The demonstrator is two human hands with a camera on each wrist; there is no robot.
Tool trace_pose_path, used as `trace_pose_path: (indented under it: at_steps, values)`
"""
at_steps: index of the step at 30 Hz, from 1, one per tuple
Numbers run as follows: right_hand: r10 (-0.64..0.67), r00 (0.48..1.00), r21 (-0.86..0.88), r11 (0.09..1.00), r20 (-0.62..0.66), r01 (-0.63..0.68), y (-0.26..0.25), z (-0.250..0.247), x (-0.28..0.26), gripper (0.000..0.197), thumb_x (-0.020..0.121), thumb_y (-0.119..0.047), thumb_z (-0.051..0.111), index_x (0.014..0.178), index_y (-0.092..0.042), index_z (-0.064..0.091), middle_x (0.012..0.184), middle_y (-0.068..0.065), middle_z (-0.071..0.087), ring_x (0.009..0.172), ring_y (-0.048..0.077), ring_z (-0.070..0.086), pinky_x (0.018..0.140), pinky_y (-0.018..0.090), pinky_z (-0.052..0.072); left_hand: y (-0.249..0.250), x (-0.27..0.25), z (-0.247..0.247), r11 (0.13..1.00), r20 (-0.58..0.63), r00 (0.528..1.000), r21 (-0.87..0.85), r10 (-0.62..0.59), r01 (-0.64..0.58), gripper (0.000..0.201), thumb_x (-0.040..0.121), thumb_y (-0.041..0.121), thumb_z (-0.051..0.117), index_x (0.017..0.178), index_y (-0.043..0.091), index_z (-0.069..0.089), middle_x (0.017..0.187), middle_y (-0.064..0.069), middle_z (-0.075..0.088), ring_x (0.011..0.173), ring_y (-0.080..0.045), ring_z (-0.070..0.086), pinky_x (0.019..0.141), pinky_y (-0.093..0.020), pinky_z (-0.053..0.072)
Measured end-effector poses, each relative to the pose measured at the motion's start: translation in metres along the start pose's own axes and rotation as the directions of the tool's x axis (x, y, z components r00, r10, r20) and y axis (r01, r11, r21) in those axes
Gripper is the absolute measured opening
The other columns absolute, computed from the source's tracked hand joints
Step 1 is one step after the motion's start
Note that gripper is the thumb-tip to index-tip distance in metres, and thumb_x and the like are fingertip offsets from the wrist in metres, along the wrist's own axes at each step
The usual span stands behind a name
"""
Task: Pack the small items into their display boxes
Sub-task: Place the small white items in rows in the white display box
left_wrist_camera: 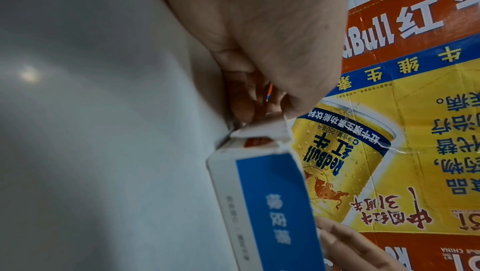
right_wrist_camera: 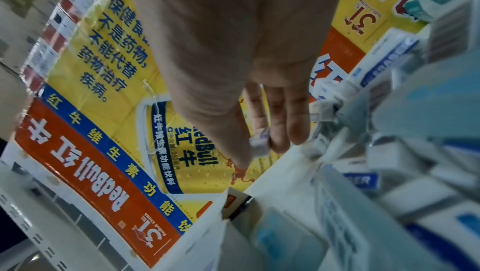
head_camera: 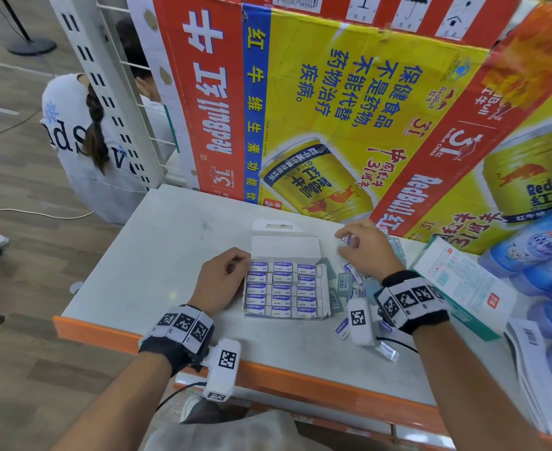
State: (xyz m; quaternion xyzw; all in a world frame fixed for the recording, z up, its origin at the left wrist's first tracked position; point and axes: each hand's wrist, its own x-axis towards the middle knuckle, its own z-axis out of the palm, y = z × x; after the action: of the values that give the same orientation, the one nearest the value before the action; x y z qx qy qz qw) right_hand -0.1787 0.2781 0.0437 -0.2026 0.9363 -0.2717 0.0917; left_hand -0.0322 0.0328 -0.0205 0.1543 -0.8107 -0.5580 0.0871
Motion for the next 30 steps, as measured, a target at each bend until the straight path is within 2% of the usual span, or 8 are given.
trace_pose_path:
  at_steps: [2,4,10,13,19,22,26,30]
  values:
    - [-0.039,0.998,0.053,0.998,-0.046,0.042,-0.006,-0.001,-0.007,0.008,0.085,-0.012,0.064,0.091,-0.017,0.064,0.111,0.001,0.049,0.070,0.007,0.046,0.079,0.023,0.039,0.000,0.000,0.000,1.000,0.000,1.000,0.003,-0.002,0.002,0.012,0.093,0.023,0.055,0.086,0.024,0.065,0.080,0.005,0.072,0.072,-0.013,0.065,0.060,-0.014,0.049]
    - [-0.086,0.994,0.069,0.993,-0.072,0.091,-0.010,0.000,-0.014,0.012,0.086,-0.008,0.061,0.084,-0.020,0.060,0.107,-0.001,0.051,0.068,0.002,0.045,0.076,0.022,0.038,0.001,0.000,0.000,1.000,-0.003,1.000,0.007,-0.003,0.003,0.012,0.093,0.023,0.055,0.087,0.023,0.065,0.081,0.005,0.072,0.072,-0.013,0.065,0.059,-0.013,0.048]
    - [-0.098,0.994,0.171,0.981,0.044,0.089,-0.025,0.005,-0.030,0.033,0.081,-0.004,0.063,0.102,-0.027,0.053,0.100,-0.006,0.053,0.076,0.009,0.055,0.061,0.010,0.040,0.000,-0.001,0.000,1.000,0.000,1.000,0.018,-0.008,0.008,0.012,0.093,0.024,0.054,0.087,0.024,0.064,0.082,0.005,0.072,0.073,-0.012,0.065,0.061,-0.014,0.049]
    - [-0.117,0.989,0.200,0.975,0.094,0.096,-0.028,0.009,-0.036,0.033,0.079,-0.005,0.067,0.104,-0.023,0.056,0.090,-0.005,0.057,0.075,0.008,0.051,0.065,0.009,0.042,0.000,0.000,0.000,1.000,-0.001,1.000,0.028,-0.011,0.011,0.012,0.093,0.025,0.054,0.087,0.026,0.064,0.082,0.007,0.072,0.074,-0.010,0.065,0.063,-0.013,0.049]
    - [-0.261,0.950,-0.016,0.963,0.172,0.268,-0.030,0.013,-0.041,0.020,0.080,-0.009,0.067,0.096,-0.021,0.063,0.085,-0.016,0.052,0.080,0.003,0.038,0.071,0.006,0.033,-0.001,0.000,0.000,0.999,-0.003,1.000,0.034,-0.014,0.014,0.011,0.093,0.025,0.054,0.088,0.025,0.064,0.084,0.008,0.072,0.078,-0.010,0.065,0.072,-0.025,0.051]
    - [-0.279,0.939,-0.017,0.957,0.202,0.288,-0.032,0.015,-0.043,0.021,0.079,-0.007,0.066,0.096,-0.019,0.064,0.089,-0.009,0.056,0.083,0.003,0.038,0.073,0.005,0.032,0.000,0.000,0.001,0.999,-0.009,1.000,0.038,-0.012,0.012,0.012,0.093,0.024,0.055,0.087,0.026,0.064,0.082,0.008,0.072,0.076,-0.010,0.065,0.070,-0.023,0.051]
    - [-0.258,0.934,-0.053,0.959,0.245,0.279,-0.034,0.022,-0.043,0.023,0.079,-0.003,0.063,0.097,-0.017,0.064,0.092,-0.007,0.054,0.089,0.006,0.039,0.073,0.011,0.030,0.001,0.000,0.001,0.999,-0.021,1.000,0.032,-0.016,0.017,0.012,0.092,0.023,0.056,0.085,0.026,0.065,0.078,0.005,0.072,0.070,-0.011,0.064,0.060,-0.017,0.049]
    - [-0.230,0.937,-0.096,0.960,0.261,0.262,-0.037,0.025,-0.042,0.019,0.080,-0.004,0.063,0.095,-0.016,0.062,0.098,0.000,0.055,0.093,0.012,0.043,0.080,0.019,0.036,0.002,-0.001,0.001,0.999,-0.020,1.000,0.030,-0.011,0.012,0.011,0.092,0.023,0.056,0.085,0.025,0.065,0.079,0.006,0.072,0.071,-0.009,0.064,0.062,-0.014,0.047]
